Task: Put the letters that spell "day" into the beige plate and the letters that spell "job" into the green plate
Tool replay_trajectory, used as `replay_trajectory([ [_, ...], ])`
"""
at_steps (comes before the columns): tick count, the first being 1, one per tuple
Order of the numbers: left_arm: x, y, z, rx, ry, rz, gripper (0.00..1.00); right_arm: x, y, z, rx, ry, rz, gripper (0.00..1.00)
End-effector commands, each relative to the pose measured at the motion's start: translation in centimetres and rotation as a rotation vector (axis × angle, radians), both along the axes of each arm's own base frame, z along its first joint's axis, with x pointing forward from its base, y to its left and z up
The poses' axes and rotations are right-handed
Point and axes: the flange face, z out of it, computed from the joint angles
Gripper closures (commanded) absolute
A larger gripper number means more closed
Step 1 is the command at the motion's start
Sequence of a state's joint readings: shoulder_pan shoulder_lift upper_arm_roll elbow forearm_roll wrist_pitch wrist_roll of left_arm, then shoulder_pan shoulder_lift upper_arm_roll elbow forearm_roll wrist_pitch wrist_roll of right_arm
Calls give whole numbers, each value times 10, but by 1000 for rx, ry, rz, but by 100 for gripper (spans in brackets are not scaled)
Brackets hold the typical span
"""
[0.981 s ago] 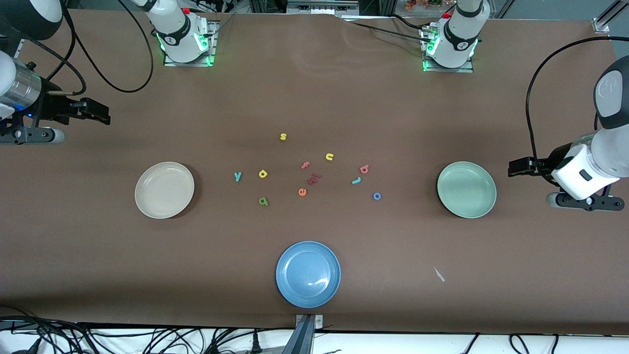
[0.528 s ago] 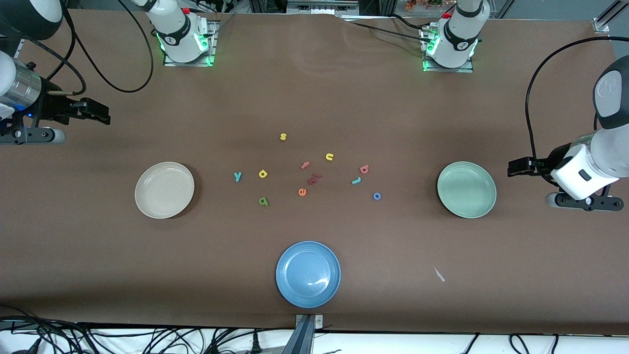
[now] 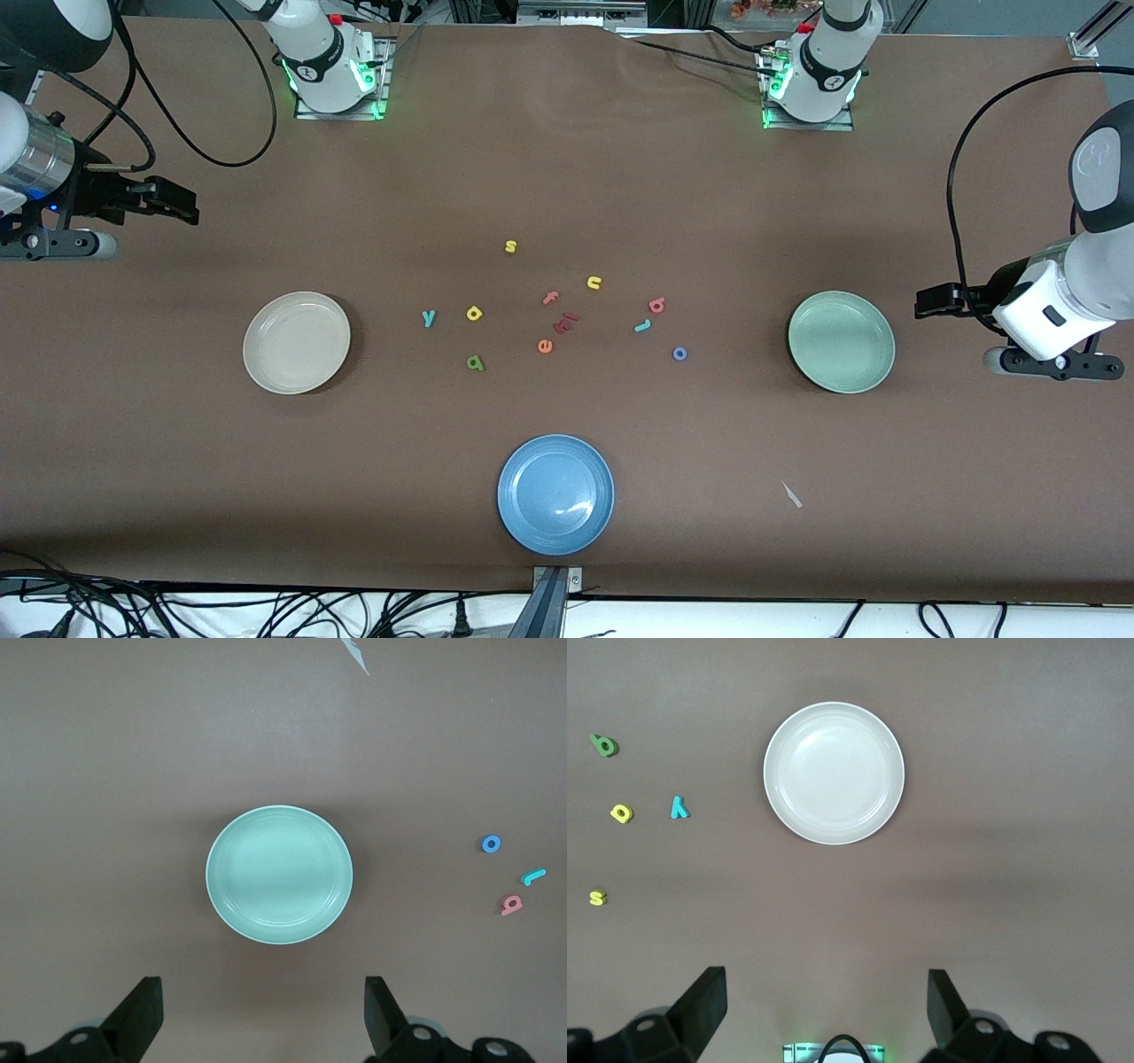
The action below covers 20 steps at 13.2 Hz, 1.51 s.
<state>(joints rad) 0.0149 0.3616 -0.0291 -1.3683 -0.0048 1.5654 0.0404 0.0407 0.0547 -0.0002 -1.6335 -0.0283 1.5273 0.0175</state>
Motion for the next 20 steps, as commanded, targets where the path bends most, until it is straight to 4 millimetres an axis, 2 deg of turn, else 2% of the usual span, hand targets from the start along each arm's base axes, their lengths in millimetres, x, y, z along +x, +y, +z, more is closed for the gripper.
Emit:
replay_trajectory([
  [1, 0, -1, 3, -2, -3, 8, 0, 2, -3, 6, 11, 1, 8, 0],
  [13, 3, -1, -6, -2, 7, 8, 0, 1, -1, 3, 9, 12, 19, 0],
  [20, 3, -1, -6, -2, 7, 8, 0, 3, 6, -9, 32, 42, 20, 0],
])
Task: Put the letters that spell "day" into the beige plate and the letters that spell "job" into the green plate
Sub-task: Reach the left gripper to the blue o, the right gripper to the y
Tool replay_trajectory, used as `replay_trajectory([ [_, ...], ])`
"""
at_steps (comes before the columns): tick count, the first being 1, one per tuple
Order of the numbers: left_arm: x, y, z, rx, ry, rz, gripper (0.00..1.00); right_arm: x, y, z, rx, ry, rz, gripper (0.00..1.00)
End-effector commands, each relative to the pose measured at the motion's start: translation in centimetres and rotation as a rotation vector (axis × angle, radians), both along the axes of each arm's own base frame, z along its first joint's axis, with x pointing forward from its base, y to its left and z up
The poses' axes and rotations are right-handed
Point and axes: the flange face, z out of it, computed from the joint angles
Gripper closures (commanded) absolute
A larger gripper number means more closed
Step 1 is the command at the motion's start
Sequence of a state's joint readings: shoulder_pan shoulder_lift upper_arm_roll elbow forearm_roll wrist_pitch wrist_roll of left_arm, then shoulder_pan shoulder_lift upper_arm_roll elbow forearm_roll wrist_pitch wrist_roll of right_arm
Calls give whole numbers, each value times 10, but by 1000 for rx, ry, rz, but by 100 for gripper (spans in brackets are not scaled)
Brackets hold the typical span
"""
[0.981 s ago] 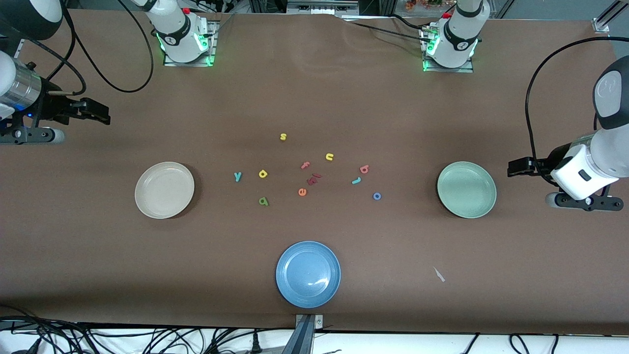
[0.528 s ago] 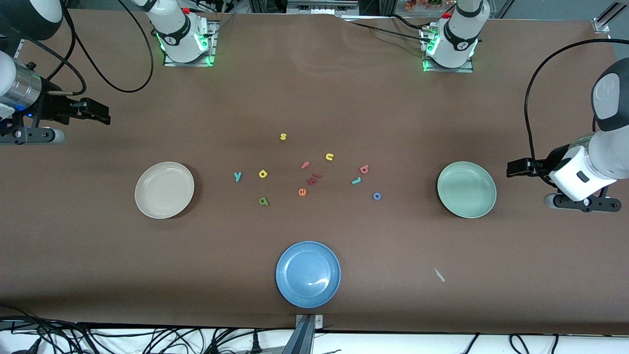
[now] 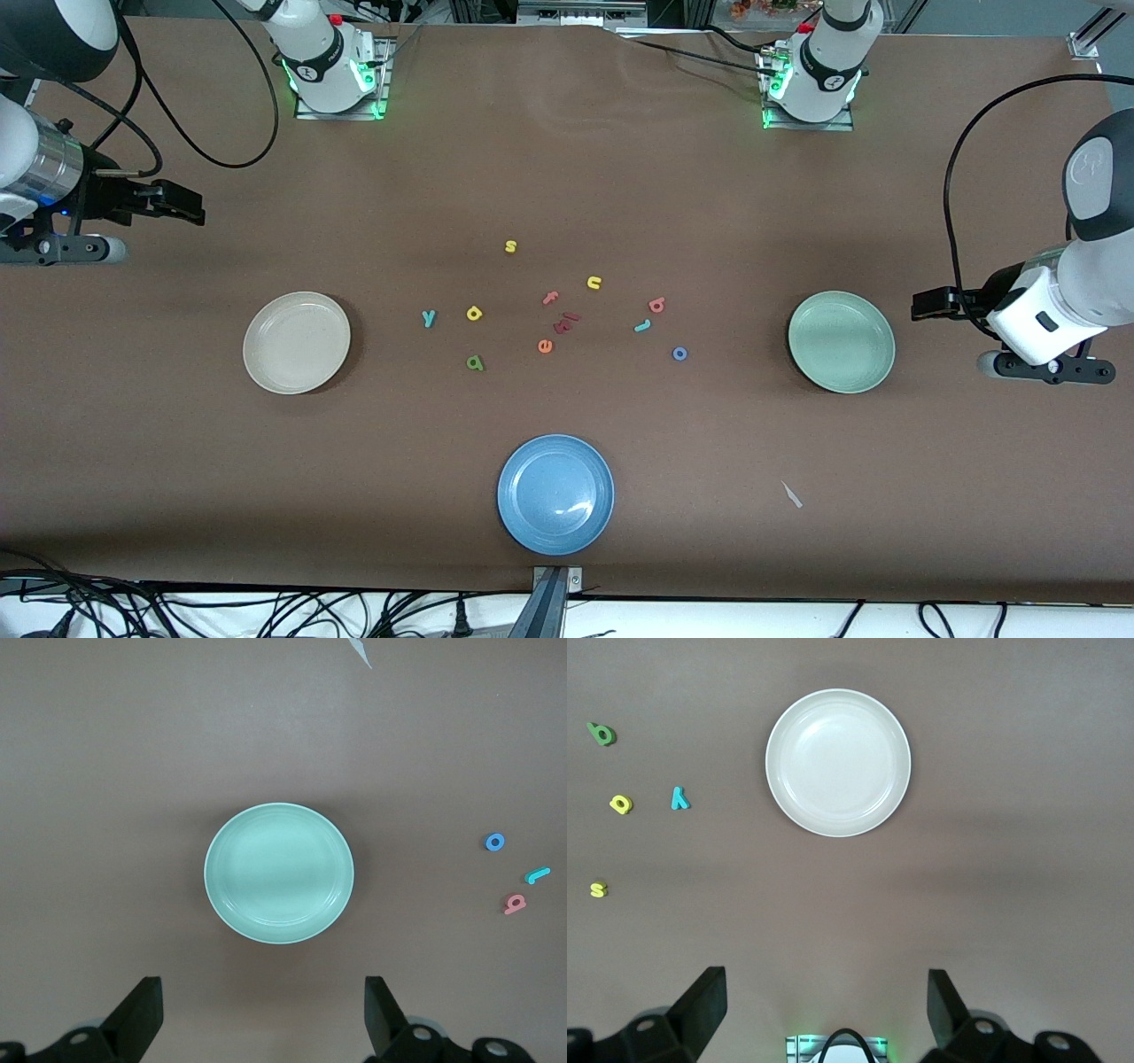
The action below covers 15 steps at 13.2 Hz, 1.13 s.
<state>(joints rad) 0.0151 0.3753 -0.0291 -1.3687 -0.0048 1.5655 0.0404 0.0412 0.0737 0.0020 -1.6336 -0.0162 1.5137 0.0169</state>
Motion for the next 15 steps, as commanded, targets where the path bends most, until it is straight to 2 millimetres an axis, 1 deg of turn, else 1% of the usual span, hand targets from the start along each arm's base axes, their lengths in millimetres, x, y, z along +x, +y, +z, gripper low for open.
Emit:
replay_trajectory([
  [1, 0, -2, 3, -2, -7, 9, 0, 0, 12, 5, 27, 6, 19, 0],
  [2, 0, -4, 3, -4, -6, 8, 0, -1, 20, 5, 28, 4, 33, 0],
  [4, 0, -12, 3, -7, -6, 32, 0, -1, 25, 6, 28, 3, 38, 0],
  [5, 0, -25, 2, 2, -3, 61, 0, -2, 31, 6, 28, 5, 47, 0],
  [7, 0, -51, -6, 17, 11, 116, 0, -3, 47, 5, 22, 3, 43, 0],
  [9, 0, -79, -15, 28, 20, 177, 0, -5, 70, 2, 18, -2, 54, 0],
  [10, 2, -95, -16, 6, 1, 225, 0, -6, 84, 0, 13, -10, 35, 0],
  [11, 6, -102, -22, -21, -11, 296, 0, -4, 94, -6, 9, -11, 9, 0],
  [12, 10, -112, -32, -26, -5, 372, 0, -5, 110, -11, 5, -12, 16, 0],
  [13, 9, -133, -47, -6, 13, 411, 0, -1, 118, -21, 6, -13, 16, 0],
  [14, 11, -147, -63, 9, 24, 447, 0, 3, 129, -32, 5, -10, 25, 0],
  [15, 16, -152, -79, 17, 18, 513, 0, 8, 141, -50, 1, -6, 20, 0],
])
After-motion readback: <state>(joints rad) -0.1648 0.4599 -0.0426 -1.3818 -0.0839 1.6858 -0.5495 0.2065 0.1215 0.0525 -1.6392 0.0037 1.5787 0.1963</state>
